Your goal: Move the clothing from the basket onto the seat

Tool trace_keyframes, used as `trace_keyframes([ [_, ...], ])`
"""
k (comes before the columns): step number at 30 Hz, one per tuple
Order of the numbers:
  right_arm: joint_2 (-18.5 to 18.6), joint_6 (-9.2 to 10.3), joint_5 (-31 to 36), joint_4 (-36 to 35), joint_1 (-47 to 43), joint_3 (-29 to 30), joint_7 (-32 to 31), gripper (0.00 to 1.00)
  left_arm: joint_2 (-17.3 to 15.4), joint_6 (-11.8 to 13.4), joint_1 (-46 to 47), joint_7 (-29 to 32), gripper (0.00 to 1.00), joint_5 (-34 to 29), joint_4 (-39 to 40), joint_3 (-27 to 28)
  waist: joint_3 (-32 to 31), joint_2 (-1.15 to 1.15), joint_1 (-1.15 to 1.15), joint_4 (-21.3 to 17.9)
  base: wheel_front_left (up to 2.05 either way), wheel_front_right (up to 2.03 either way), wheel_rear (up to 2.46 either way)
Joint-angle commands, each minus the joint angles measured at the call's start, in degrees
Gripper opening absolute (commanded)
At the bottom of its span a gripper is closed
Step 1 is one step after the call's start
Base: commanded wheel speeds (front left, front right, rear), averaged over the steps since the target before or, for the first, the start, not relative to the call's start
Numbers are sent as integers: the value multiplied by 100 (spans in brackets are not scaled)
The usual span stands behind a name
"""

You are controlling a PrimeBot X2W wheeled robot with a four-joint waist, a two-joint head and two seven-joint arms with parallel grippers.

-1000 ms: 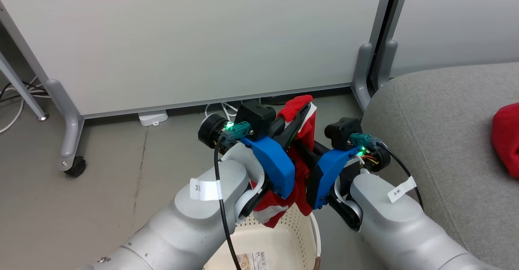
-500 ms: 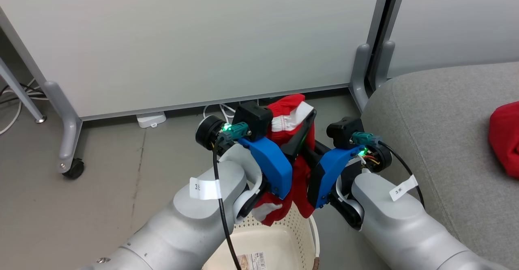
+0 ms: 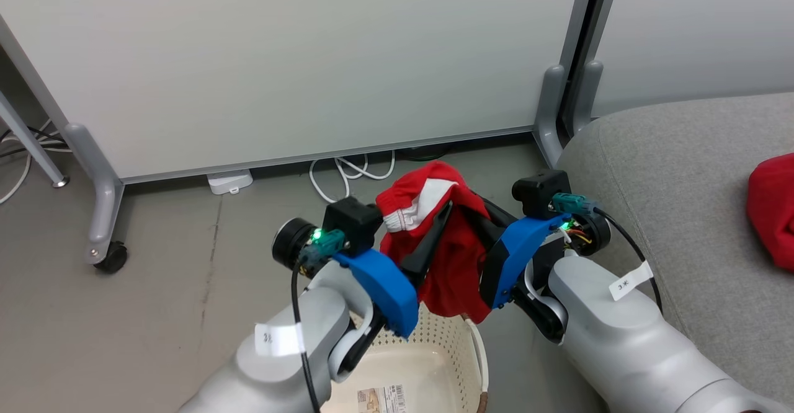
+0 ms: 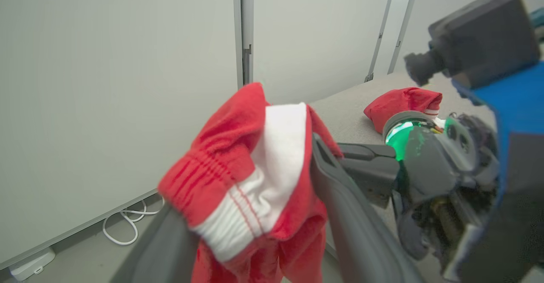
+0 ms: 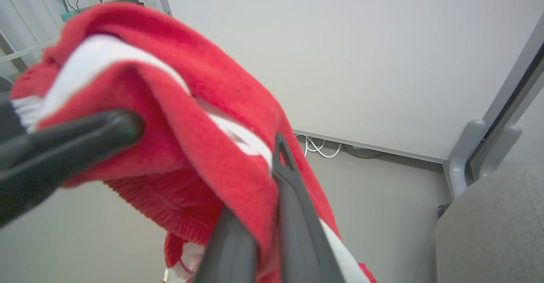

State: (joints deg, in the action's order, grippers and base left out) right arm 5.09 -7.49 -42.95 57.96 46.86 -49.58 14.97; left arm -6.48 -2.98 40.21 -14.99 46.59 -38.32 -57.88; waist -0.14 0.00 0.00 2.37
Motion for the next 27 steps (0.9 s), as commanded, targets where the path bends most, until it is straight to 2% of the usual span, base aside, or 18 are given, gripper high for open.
trace_keyframes([
  [1,38,-1,22,-47,21,33,30,0,-82,44,-142,-28,100,-170,159,108,2,0,0,5,0,0,0],
  [7,78,-1,92,-115,-47,89,31,0,-375,-15,-835,-28,100,-697,843,566,36,0,0,-8,0,0,0],
  [13,85,-1,154,-165,-102,107,31,0,-560,-22,-1602,-28,100,-1305,1447,1283,53,0,0,-32,0,0,0],
  [19,93,-1,185,-202,-155,125,30,0,-579,-18,-2322,-28,100,-1967,1897,2072,47,0,0,-31,0,0,0],
  [27,95,-1,200,-253,-218,144,31,0,-444,-177,-2975,-28,100,-2545,2100,2900,45,0,0,-49,0,0,0],
])
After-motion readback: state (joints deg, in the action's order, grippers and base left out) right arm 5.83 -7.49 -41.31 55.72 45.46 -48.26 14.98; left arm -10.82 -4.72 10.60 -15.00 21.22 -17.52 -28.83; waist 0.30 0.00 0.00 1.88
